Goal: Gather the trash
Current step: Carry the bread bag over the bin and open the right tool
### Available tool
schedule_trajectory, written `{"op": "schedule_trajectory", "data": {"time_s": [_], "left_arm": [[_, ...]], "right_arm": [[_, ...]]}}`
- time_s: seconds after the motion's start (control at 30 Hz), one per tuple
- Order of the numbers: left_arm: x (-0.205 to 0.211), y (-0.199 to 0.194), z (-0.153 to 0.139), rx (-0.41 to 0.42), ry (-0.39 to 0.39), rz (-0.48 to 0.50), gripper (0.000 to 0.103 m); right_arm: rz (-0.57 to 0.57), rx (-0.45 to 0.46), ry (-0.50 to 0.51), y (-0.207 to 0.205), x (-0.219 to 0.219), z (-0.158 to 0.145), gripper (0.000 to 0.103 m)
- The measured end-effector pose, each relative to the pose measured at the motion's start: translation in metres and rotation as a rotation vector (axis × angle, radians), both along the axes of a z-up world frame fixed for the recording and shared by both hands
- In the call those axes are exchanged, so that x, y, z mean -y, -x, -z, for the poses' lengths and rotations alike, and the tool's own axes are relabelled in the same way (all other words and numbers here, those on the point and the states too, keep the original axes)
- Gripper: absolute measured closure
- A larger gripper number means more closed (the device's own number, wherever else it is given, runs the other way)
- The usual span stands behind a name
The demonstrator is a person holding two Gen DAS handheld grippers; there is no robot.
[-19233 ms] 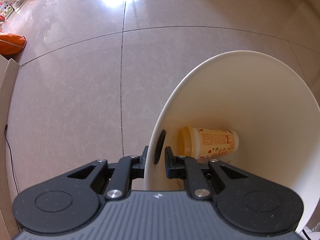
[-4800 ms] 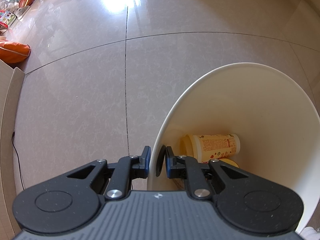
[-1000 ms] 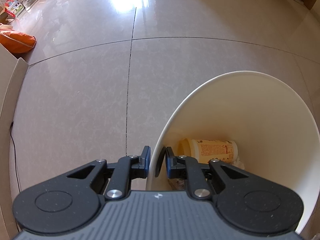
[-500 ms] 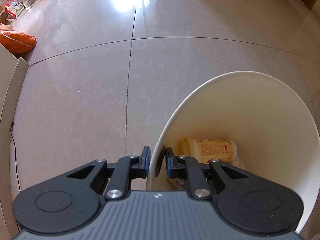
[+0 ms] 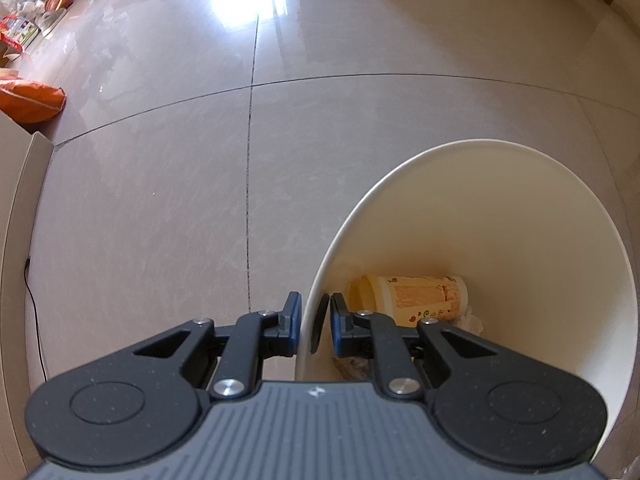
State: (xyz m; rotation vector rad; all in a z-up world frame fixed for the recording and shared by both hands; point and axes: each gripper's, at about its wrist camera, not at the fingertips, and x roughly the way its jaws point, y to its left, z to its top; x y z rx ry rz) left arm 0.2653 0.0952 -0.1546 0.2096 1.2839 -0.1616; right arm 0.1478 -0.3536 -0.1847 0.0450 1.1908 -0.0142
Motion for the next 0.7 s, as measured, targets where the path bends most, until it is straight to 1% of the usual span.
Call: {"op": "schedule_trajectory", "data": {"time_s": [0.2,0.27,0.33,0.4,0.47,0.6,0.7], "left_arm": [[-0.001,0.004,-0.001,0.011,0.004,0.019,0.09],[-0.004,0.005,0.0,0.007,0.017,0.006,0.09],[-0.008,0.005,0.0,0.006,0.025,-0.004,0.09],[-0.011,0.006,0.001,0.005,0.02,-0.003,0.09],[-0.013,0.007,0.001,-0.003,0.024,-0.006,0.09],[-0.015,0.006,0.001,-0.004,0.022,0.005,0.09],[-0.017,0.004,0.0,-0.005,0.027,0.001,0.09]], "right_arm": [[-0.205,0.113,-0.078,-0.008,-0.079,-0.084,0.052],[-0.26,0.153,-0.113,-0.01,-0.107,-0.106,0.052],[-0.311,0.174,-0.148,-0.014,-0.135,-0.123,0.052],[-0.367,0.176,-0.191,-0.018,-0.164,-0.133,0.051],[-0.419,0.164,-0.214,-0.019,-0.19,-0.135,0.051],[-0.503,0.126,-0.207,-0.025,-0.236,-0.13,0.051],[-0.54,0.102,-0.225,-0.027,-0.258,-0.121,0.051]]}}
